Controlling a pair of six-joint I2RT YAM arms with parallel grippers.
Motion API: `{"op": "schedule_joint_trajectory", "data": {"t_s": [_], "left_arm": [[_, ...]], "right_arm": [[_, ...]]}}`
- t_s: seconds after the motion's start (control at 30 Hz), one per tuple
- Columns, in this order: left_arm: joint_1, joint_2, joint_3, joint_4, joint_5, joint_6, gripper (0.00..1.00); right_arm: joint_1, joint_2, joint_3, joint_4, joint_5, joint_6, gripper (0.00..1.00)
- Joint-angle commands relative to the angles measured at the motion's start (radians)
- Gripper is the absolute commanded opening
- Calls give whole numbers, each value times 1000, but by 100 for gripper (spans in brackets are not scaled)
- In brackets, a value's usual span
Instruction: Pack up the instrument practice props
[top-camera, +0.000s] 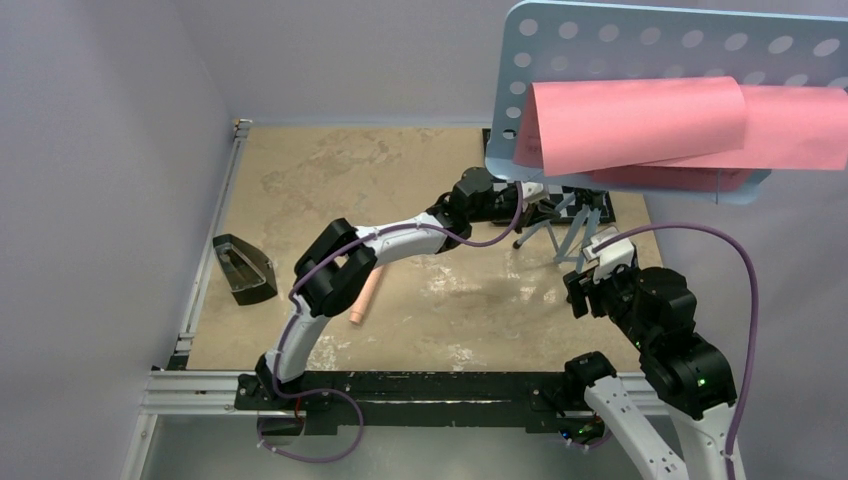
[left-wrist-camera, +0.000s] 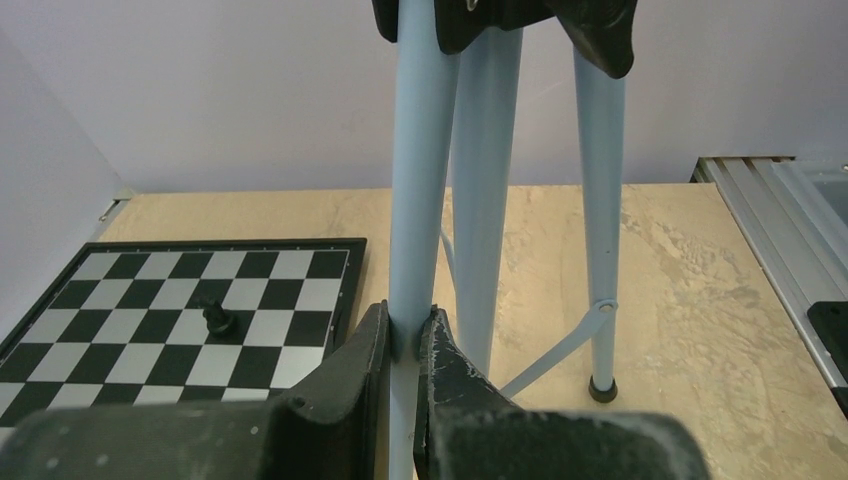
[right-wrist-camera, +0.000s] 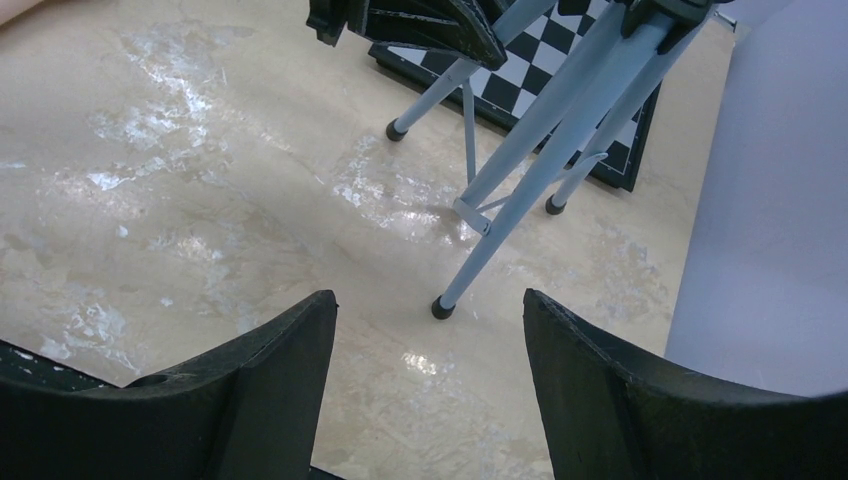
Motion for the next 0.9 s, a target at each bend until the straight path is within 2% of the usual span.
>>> {"op": "schedule_joint_trajectory", "data": {"t_s": [0.0, 0.27, 0.47, 0.7, 0.87], "left_arm": [[19, -114, -45, -22, 62, 7, 0], [66, -188, -61, -151, 119, 36, 0], [103, -252, -88, -233, 150, 54, 0], [152, -327, -184, -279, 172, 88, 0], [192, -390, -288, -278, 173, 84, 0]], "right_arm": [[-7, -27, -15, 59, -15, 35, 72], [-7, 17, -6, 143, -55, 31, 71], [-7, 62, 26, 186, -158, 43, 71], [-8, 97, -6, 250, -201, 26, 71], [-7, 135, 10, 261, -300, -3, 71]]}}
